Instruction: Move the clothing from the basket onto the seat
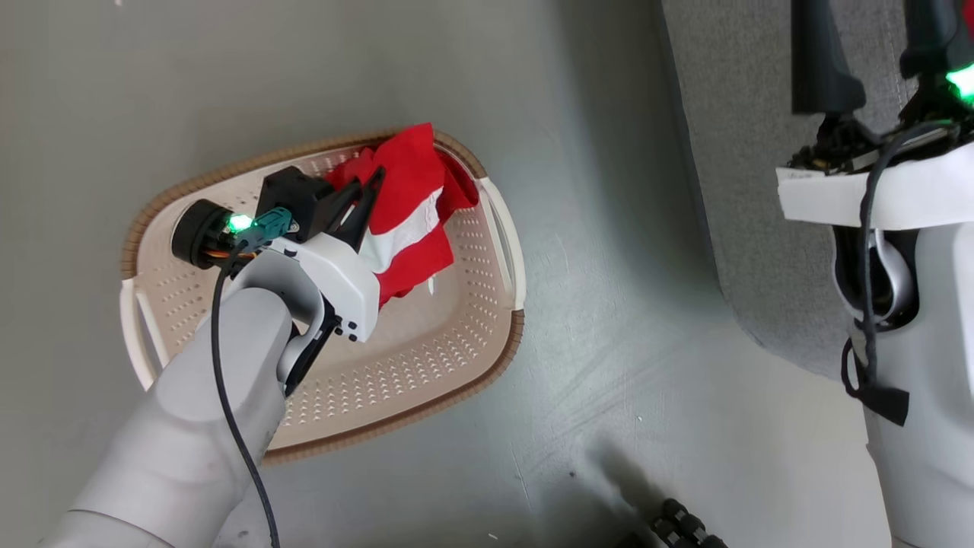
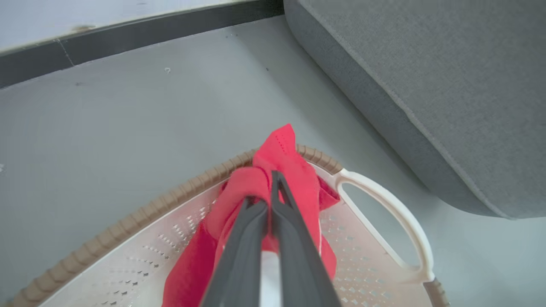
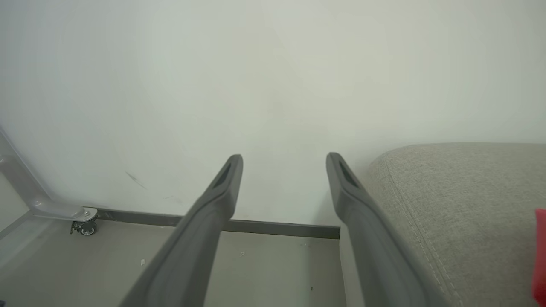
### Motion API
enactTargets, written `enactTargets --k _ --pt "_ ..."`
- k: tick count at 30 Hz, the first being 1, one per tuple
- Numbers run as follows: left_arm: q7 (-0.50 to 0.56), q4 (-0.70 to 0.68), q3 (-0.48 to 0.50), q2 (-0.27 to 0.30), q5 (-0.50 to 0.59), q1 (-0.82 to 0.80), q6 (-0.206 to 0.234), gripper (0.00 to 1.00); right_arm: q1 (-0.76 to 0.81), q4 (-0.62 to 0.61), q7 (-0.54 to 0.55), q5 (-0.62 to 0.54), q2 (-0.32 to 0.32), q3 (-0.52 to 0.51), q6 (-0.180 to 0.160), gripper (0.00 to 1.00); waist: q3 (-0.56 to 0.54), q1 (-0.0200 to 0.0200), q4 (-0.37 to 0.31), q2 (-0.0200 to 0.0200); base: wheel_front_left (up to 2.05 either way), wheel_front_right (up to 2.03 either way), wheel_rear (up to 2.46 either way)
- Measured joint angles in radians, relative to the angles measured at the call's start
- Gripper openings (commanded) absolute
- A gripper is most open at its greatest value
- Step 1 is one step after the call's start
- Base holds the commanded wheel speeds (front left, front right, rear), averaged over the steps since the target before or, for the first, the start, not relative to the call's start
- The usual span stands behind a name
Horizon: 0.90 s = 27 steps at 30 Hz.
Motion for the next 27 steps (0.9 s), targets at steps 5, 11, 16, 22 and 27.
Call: enactTargets --k 5,11,16,22,27 --pt "-0.019 -0.032 0.016 0.014 0.0 0.0 0.001 0.0 0.029 0.022 0.0 -0.008 0.0 -0.002 0.0 1.0 -0.035 0.0 0.016 0.0 0.0 0.0 0.0" --pt "-0.036 -0.068 0.029 0.033 0.0 0.0 0.003 0.0 0.06 0.047 0.0 -0.015 0.0 -0.004 0.0 1.0 -0.08 0.0 0.036 0.0 0.0 0.0 0.0" --pt "-0.036 -0.101 0.03 0.04 0.0 0.0 0.003 0.0 0.085 0.068 0.0 -0.016 0.0 -0.008 0.0 1.0 -0.121 0.0 0.052 0.0 0.0 0.0 0.0" --pt "-0.036 -0.14 0.03 0.047 0.0 0.002 0.003 0.0 0.114 0.087 0.0 -0.026 0.0 -0.01 0.0 1.0 -0.174 0.0 0.07 0.0 0.0 0.0 0.0" --pt "-0.035 -0.17 0.03 0.052 -0.002 0.008 0.003 0.0 0.139 0.103 0.0 -0.027 0.0 -0.011 0.0 1.0 -0.22 0.0 0.084 0.0 0.0 0.0 0.0"
